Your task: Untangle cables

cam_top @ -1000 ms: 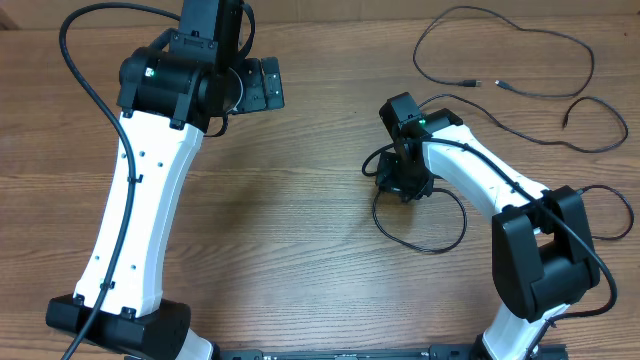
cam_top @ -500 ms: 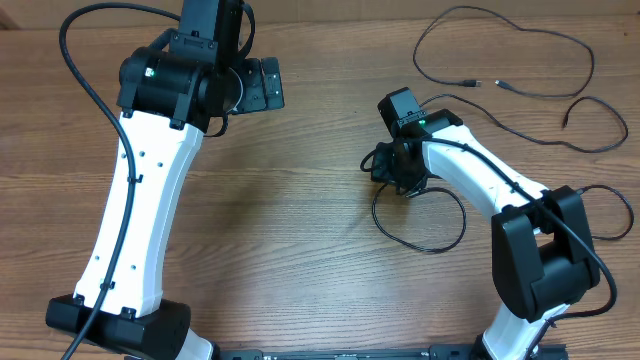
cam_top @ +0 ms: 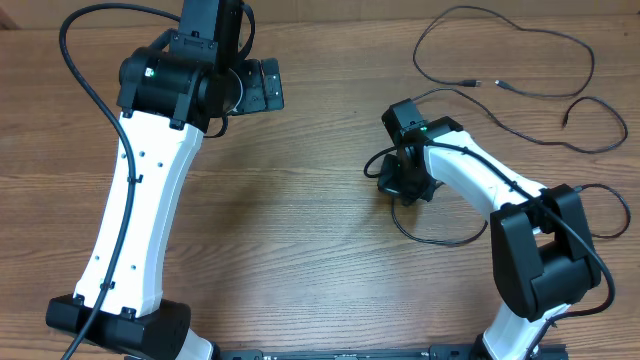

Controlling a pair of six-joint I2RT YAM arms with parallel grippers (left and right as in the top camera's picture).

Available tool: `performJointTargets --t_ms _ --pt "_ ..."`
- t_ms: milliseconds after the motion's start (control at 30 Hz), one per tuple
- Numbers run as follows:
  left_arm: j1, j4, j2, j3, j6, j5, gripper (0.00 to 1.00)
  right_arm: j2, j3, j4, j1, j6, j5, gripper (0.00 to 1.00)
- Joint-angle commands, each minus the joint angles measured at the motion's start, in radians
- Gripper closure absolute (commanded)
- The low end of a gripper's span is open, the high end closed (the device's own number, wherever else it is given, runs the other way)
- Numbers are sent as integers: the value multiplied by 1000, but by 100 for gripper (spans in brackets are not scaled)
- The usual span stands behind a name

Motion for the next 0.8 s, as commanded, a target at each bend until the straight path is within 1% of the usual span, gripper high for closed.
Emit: performJointTargets --t_ms 0,133,233,500,667,767 --pt "3 5 9 12 -16 -10 0 -26 29 -54 -40 21 24 96" --pt "3 5 9 12 -16 -10 1 -35 55 -124 -88 21 24 96" --pt "4 5 9 12 -16 -10 0 -54 55 -146 -119 21 25 96" --pt "3 6 9 12 -16 -10 0 -156 55 -220 -205 51 124 96" --pt "3 22 10 12 -16 -10 1 -196 55 -222 -226 50 131 96" --pt "3 33 10 12 -16 -10 1 -195 55 -222 -224 46 100 96"
